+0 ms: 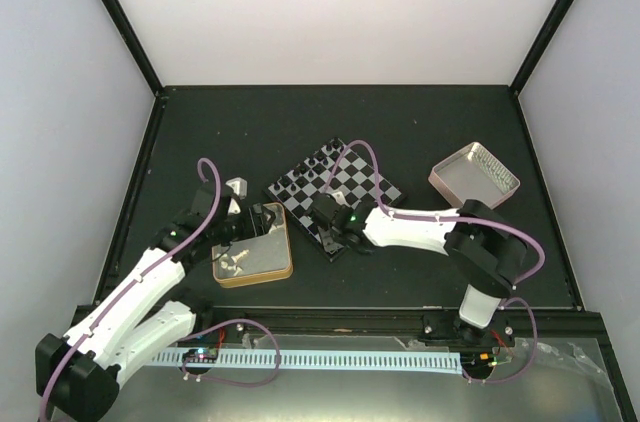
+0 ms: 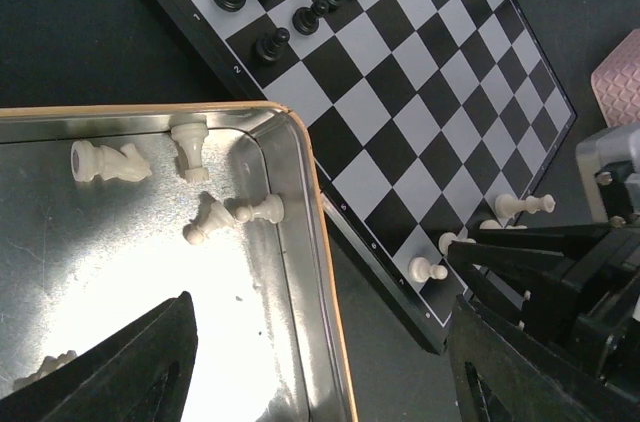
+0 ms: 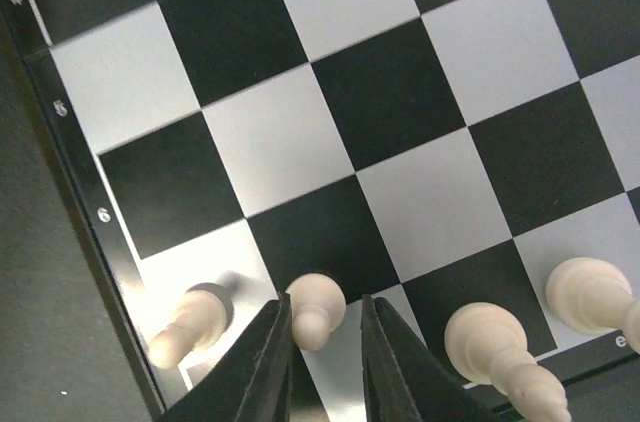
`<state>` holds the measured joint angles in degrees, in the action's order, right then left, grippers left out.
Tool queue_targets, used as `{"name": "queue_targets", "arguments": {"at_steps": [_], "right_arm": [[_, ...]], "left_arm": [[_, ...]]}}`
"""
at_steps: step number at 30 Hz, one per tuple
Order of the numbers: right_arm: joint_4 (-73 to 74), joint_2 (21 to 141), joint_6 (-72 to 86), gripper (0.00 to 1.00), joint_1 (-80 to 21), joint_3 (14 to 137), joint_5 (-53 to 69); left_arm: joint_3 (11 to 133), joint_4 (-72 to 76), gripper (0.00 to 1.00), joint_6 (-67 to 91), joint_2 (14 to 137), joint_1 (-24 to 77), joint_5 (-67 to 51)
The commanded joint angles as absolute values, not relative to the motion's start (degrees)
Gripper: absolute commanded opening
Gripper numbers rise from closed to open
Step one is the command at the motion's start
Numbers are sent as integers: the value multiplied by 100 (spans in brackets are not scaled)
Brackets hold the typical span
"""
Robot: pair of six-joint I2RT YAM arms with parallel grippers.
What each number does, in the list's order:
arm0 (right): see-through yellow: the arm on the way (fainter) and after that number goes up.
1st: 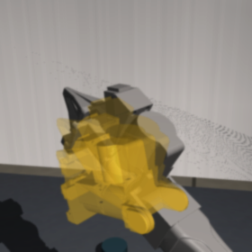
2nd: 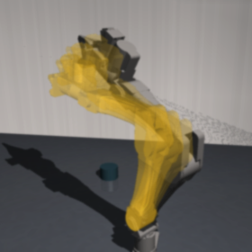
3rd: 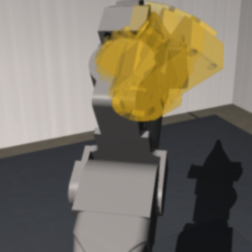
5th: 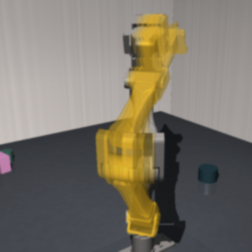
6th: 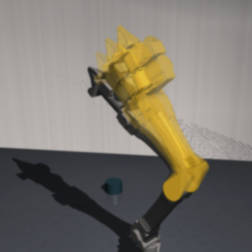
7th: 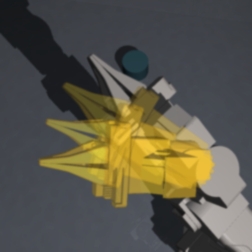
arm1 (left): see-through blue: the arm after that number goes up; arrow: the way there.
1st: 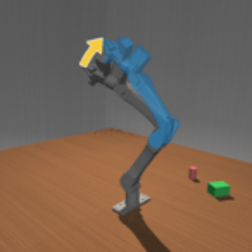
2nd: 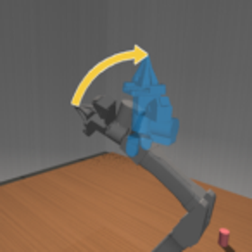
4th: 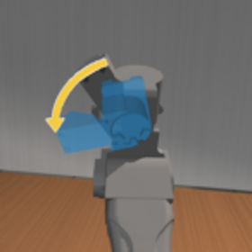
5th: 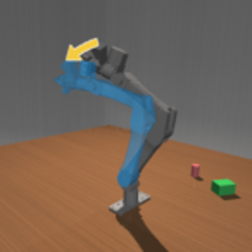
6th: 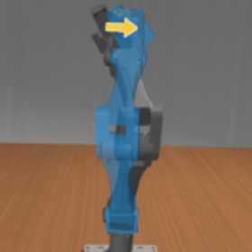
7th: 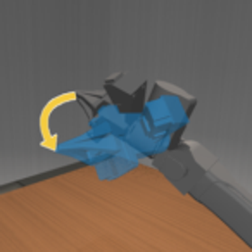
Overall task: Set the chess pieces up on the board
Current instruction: Adjust the chess piece on the chessboard.
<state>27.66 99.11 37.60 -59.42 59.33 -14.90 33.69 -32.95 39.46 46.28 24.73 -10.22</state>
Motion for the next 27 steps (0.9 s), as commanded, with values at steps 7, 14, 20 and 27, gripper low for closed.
{"name": "queue_targets", "arguments": {"at_steps": [7,14,20,27], "right_arm": [[2862,10244,3834,14,-5828,6127,-1470],[2818,10358,3806,13,-5801,6147,-1511],[2812,10019,3823,26,-5801,6050,-1406],[2962,8685,3976,34,-5801,5949,-1313]], "left_arm": [[3332,-3231,70,3899,4628,2417,-1181],[3322,-3284,70,3867,4613,2416,-1192],[3313,-3389,70,3868,4605,2408,-1195],[3310,-3630,71,3842,4736,2408,-965]]}}
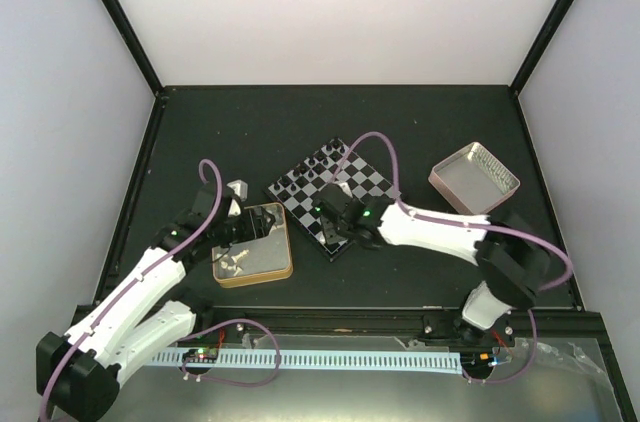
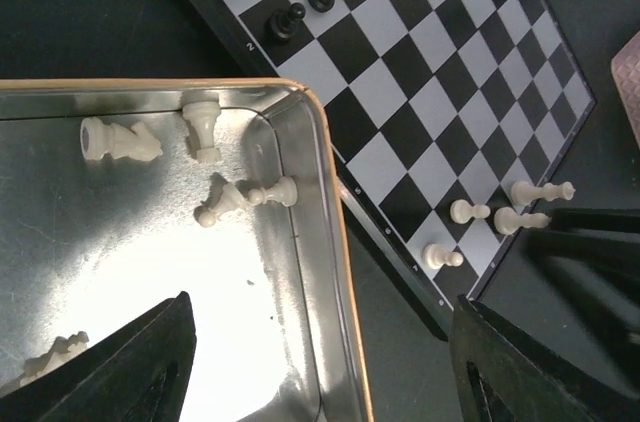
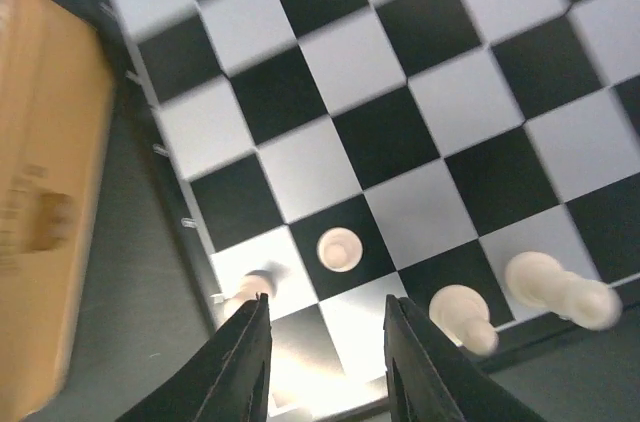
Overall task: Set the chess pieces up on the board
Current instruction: Adjust the chess piece on the chessboard, then pick up the chess piece from the storage box.
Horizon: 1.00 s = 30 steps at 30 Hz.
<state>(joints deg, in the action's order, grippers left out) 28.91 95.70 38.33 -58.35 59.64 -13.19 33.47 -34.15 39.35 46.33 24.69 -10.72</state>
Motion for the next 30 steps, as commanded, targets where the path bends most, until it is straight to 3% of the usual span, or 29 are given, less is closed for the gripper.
{"name": "queue_targets", "arguments": {"at_steps": [1,11,17,25,30], "right_arm": [[3017,8484,4015,34,-5800,5930,-1335],[3707,6674,4288,39,-5704,5469,-1683],[3661,6270,4128,41,-5662,5360,-1508],[3102,6787,3609,40,-5627,5622,-1044],[2883,7091,3451,40,-5504,5705,-912]], "left_arm": [[3306,-3660,71,3837,4772,2408,-937],[2962,-3324,70,3607,4910,2417,-790],[2854,-2887,69,3597,5208,2417,-476],[3268,-2594,57,3523,6621,2409,-445],[3654,-2425,43,3244,7525,2417,-806]]}}
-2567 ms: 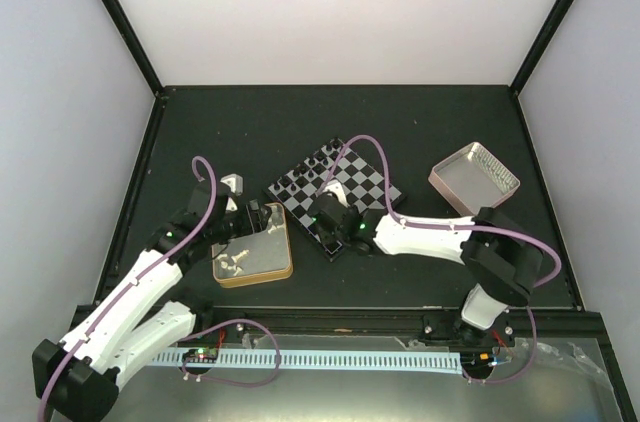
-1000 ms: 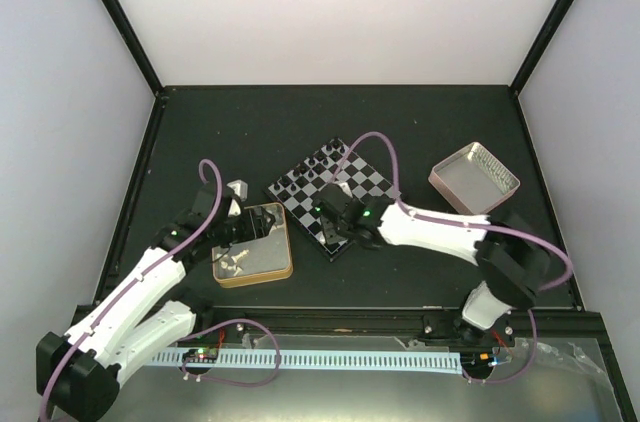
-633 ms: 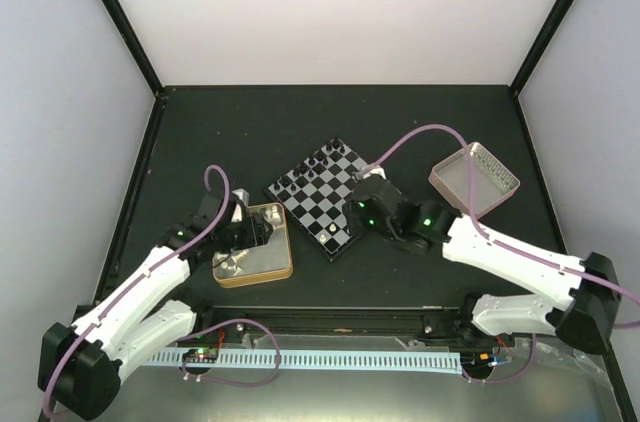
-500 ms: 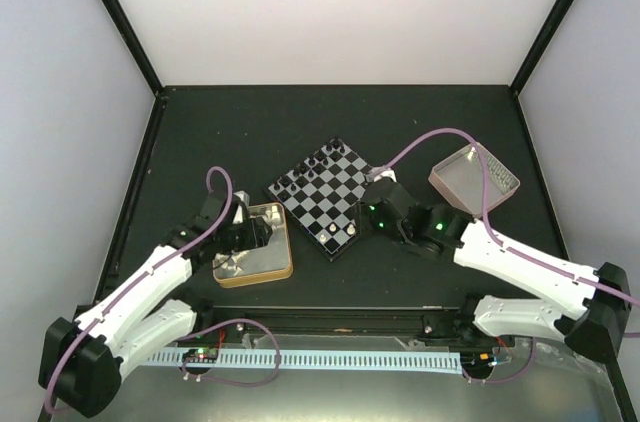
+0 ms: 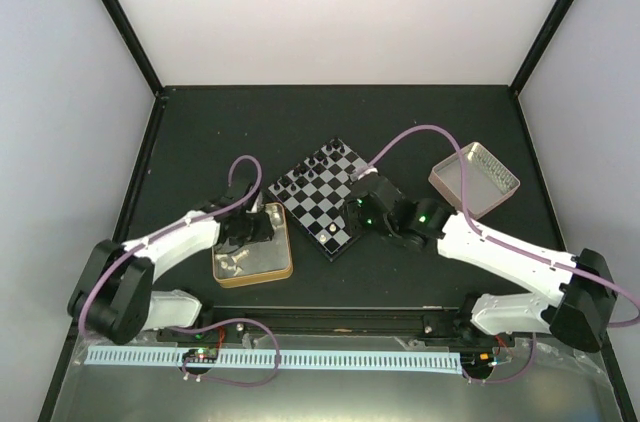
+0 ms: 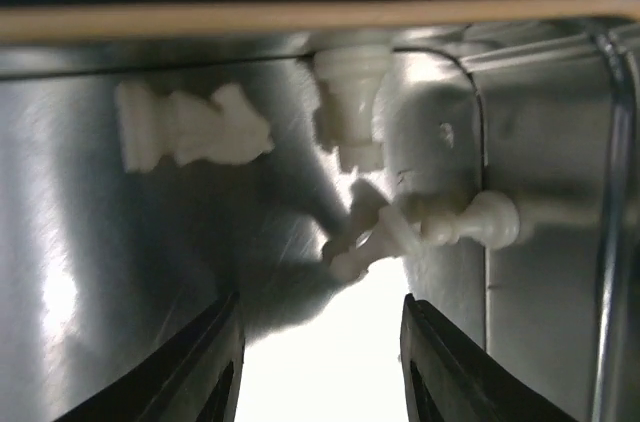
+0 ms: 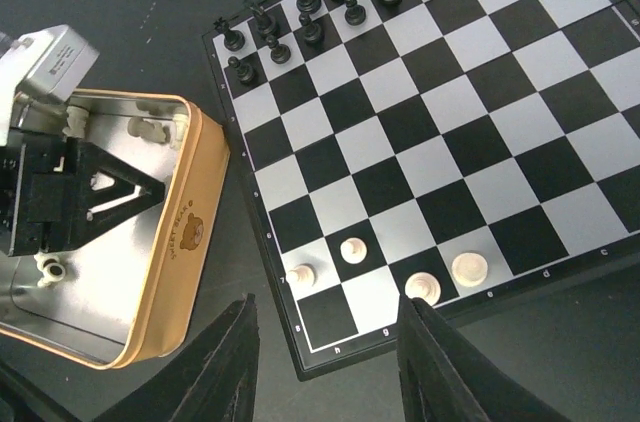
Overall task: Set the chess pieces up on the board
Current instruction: Pick up the chess piece from the storage box.
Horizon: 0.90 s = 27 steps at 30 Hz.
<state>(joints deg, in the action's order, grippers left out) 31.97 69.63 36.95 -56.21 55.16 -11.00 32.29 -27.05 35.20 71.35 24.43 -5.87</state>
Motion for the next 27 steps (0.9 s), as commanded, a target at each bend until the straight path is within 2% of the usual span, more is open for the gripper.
{"name": "queue_targets", "arguments": {"at_steps": [1,8,15,27], "right_arm": [[2837,7121,3442,40,-5462,5693,-860],[2705,7358,3485,39,-5232,5660,-569],[2654,7479,3514,38,-5144,5635,-475],[2568,7488,3612,38,-5088,5500,-370]], "left_arm": [[3704,-2396,41,3199,7609,2417,-843],[3998,-2515,37,2983,7971,2442,-741],[4312,-2783,26,2944,8407,2612,-390],[4417,-3389,20,3051,8682,2889,22]]}}
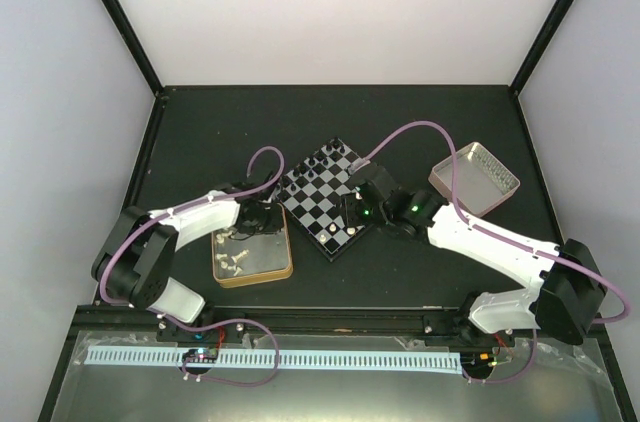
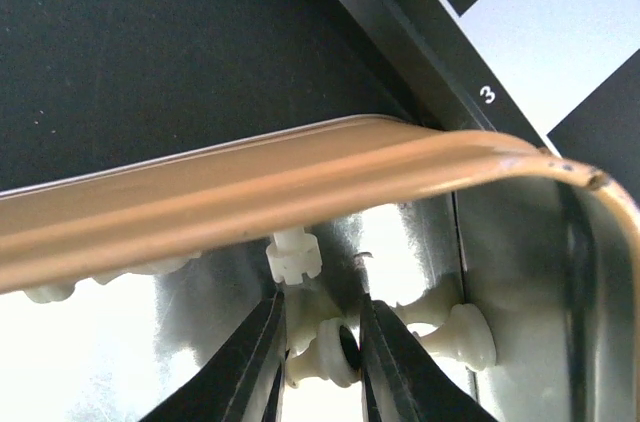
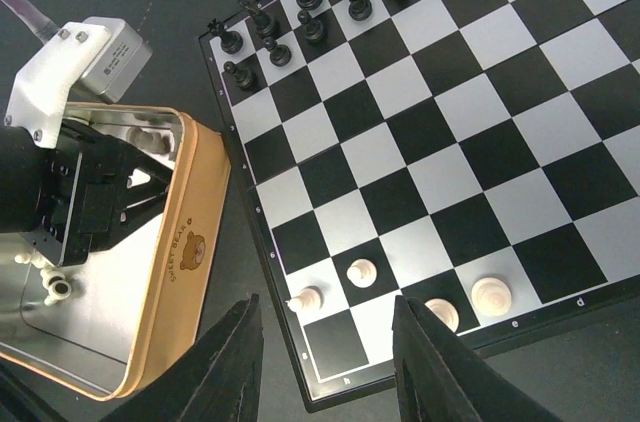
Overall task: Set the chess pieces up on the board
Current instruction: Pick up the chess piece from the storage box.
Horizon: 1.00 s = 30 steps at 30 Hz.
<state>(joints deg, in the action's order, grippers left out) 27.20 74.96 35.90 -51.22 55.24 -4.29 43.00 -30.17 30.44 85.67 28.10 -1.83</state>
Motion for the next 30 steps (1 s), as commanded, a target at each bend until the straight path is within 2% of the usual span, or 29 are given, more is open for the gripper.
{"name": "queue_targets", "arguments": {"at_steps": [1,8,17,22,30], "right_arm": [[2559,7488,3627,38,-5084,5492,-355],[2518,7464,3675,38,-5077,5419,-310],[2457,7449,3744,38,-5080,5337,-246],[2410,7449,3753,37,-5078,5304,-222],[2394,7423,3796,37,-5072,5265,-214]], "left_arm": [[4427,-3407,20,3071,8688,2899,33],[4496,-3636,31,3129,8787,3021,149],[4505,-3842,31,3164,8855,3261,293],[4583,-3755,26,3104,8978,3277,426],[4896,-3683,28,2866,9247,3285,428]]}}
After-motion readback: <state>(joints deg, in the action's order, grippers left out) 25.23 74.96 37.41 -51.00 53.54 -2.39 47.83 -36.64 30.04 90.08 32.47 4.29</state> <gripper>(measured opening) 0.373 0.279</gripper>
